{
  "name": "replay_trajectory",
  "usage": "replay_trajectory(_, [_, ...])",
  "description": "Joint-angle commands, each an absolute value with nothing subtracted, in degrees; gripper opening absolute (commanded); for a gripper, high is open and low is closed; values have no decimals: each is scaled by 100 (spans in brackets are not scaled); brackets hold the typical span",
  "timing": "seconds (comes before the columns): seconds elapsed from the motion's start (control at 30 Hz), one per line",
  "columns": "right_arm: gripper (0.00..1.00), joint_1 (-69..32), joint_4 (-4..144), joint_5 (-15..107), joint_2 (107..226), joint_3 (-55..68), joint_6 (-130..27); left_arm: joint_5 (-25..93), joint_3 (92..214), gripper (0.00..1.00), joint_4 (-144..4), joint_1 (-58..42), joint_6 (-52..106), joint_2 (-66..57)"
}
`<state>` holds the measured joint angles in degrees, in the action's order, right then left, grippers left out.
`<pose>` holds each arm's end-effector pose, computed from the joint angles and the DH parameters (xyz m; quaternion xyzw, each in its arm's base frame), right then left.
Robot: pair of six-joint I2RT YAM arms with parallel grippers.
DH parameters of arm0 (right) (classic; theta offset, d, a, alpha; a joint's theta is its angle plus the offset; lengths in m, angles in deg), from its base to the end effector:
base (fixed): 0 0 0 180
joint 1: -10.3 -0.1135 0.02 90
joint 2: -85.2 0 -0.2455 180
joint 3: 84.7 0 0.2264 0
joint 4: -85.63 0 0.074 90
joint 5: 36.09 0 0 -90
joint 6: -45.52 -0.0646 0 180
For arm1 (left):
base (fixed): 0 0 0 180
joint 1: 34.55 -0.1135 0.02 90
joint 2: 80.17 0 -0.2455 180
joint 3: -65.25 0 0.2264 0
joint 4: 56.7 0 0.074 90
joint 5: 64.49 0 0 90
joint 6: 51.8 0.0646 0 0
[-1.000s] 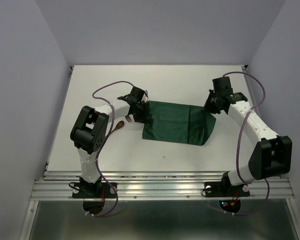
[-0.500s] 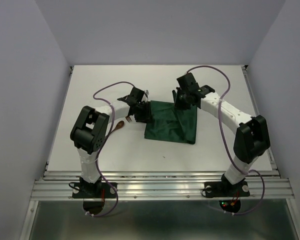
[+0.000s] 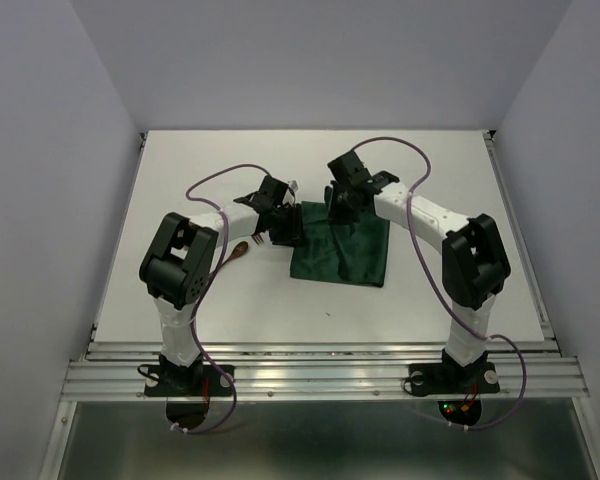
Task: Fold the napkin into a case and place the utensils inside
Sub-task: Fold the rectangle-folded napkin at the center of the board.
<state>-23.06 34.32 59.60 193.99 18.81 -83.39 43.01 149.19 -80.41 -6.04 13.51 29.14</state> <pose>0.3382 0.2150 0.2097 0.0606 0.9548 0.1309 0.2599 0.3375 -0.2054 0.1457 0.0840 0.9237 -0.2821 0.2451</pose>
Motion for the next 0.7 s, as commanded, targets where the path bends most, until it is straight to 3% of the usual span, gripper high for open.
replay_trajectory(0.0, [1, -2415, 3616, 6015, 19471, 2321, -8429, 4282, 14654, 48, -8244, -546, 1447, 2732])
replay_trajectory(0.67, [1, -2749, 3555, 5769, 20016, 2919, -8376, 4335, 14583, 47, -8156, -546, 1386, 2696])
